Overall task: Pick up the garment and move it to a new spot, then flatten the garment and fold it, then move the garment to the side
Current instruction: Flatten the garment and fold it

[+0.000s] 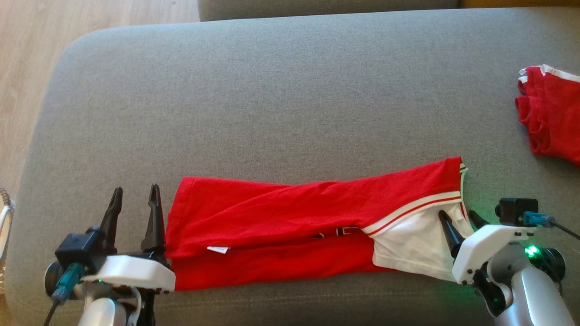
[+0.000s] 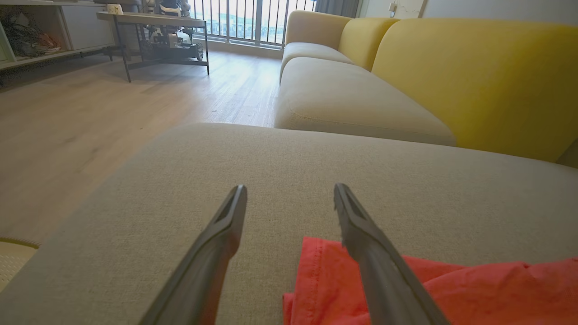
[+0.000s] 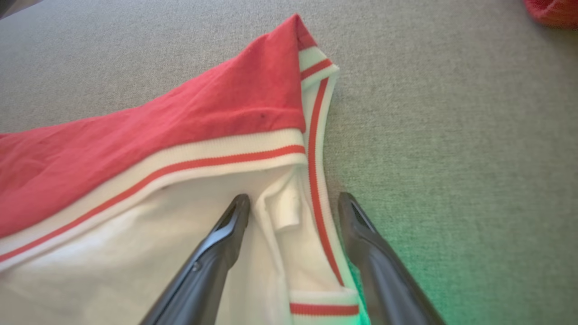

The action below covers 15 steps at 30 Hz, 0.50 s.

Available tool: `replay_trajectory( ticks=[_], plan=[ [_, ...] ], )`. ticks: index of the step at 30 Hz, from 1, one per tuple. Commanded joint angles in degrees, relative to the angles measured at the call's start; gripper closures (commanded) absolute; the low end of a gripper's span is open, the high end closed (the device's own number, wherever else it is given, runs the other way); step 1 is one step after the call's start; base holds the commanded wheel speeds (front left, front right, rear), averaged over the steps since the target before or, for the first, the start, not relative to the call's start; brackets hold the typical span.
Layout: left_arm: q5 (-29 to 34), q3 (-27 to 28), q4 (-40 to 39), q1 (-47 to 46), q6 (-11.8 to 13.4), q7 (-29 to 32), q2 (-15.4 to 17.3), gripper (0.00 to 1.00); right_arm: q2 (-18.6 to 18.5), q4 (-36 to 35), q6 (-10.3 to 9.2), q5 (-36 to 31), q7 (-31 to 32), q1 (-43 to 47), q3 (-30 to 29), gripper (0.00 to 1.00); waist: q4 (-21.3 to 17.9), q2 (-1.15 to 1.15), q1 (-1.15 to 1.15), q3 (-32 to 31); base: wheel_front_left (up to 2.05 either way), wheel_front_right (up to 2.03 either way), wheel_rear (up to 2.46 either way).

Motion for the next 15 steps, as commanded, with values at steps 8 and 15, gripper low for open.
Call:
replay_trajectory(
  ticks=[8,15],
  plan=[
    [1.4,2.73,-2.04,-3.59,-0.61,-0.71,-0.2,0.0,-0.33,-0.11,-0.02,-0.25,0.54,-2.77,1.53,0.0,0.02,0.0,-0.01,0.56,0.0,0.0,0.0],
    [1.99,3.46,-2.28,-3.76,-1.06,-0.71,-0.24,0.0,-0.33,1.59,-0.02,0.75,1.56,-3.26,1.4,0.0,0.07,0.0,-0.01,1.13,0.0,0.0,0.0]
  ],
)
